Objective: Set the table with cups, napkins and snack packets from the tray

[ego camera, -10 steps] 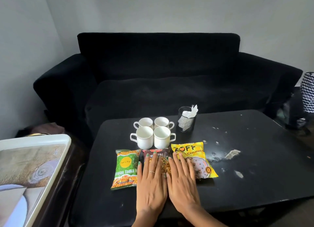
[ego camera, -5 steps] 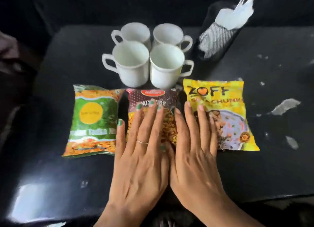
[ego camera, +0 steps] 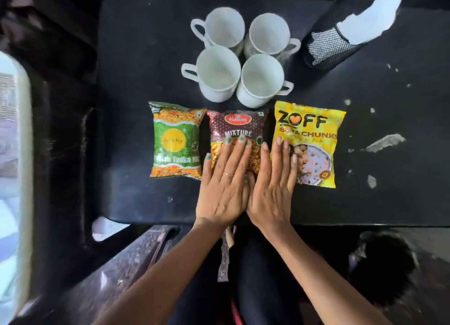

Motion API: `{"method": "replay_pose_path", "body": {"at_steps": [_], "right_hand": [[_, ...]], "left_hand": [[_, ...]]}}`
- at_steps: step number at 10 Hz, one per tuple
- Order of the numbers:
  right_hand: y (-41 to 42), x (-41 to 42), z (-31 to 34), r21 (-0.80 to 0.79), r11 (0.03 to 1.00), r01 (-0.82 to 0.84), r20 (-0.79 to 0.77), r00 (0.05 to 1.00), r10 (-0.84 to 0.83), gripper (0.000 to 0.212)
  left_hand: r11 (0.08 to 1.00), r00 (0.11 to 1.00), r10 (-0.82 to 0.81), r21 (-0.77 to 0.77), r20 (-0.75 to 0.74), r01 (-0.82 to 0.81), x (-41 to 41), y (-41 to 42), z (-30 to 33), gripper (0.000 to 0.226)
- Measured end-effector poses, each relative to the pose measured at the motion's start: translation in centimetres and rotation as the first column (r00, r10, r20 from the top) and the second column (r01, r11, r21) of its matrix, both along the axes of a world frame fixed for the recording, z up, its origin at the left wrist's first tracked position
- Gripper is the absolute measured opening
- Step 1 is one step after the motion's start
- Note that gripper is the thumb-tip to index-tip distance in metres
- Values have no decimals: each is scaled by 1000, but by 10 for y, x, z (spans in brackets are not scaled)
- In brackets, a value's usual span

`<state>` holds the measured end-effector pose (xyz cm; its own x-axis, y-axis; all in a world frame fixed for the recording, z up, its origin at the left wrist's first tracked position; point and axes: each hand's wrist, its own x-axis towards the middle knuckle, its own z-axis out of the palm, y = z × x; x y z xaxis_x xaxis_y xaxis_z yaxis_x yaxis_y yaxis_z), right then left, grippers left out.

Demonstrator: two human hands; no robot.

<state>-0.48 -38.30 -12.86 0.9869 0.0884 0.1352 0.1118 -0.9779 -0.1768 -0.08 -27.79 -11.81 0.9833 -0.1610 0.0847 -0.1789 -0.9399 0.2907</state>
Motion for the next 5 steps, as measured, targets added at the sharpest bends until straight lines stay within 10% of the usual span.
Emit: {"method": "replay_pose_path", "body": {"at_steps": [5], "right_hand": [[-14,-4,64,-219,973,-70,-279,960,7,65]], "left_hand": [[991,968,-2,130,-251,35,-11,11,69,62]]}}
